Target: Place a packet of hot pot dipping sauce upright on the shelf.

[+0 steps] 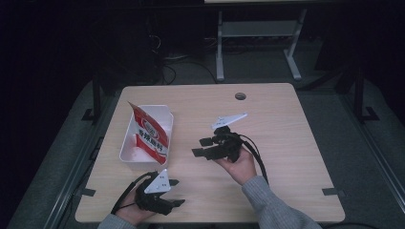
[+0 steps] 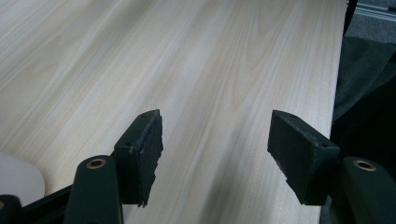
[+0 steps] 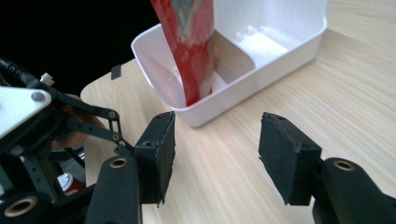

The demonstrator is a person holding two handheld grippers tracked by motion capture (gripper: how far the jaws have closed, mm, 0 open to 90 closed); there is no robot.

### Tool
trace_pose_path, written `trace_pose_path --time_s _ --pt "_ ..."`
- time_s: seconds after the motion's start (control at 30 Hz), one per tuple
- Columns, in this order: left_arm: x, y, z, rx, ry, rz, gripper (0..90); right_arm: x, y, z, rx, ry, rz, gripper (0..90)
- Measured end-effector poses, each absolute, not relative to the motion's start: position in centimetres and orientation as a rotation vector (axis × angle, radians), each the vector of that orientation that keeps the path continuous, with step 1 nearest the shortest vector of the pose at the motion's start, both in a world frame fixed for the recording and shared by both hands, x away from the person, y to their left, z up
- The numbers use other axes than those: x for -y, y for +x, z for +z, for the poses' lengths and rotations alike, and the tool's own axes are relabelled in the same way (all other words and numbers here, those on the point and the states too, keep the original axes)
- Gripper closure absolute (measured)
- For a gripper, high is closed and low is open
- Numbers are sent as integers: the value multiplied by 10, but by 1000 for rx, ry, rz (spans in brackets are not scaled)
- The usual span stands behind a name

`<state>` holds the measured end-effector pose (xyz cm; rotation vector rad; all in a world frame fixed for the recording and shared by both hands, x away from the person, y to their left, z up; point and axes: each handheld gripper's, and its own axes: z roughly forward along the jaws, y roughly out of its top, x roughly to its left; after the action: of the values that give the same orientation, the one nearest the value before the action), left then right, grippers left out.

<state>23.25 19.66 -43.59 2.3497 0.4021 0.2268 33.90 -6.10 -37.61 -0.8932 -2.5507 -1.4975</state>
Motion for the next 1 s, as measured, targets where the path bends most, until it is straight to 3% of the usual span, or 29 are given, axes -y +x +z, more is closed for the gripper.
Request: trace_pose_path --time_s 1.0 --pt "-185 234 -436 -398 2346 220 331 120 323 -395 2542 -995 -1433 436"
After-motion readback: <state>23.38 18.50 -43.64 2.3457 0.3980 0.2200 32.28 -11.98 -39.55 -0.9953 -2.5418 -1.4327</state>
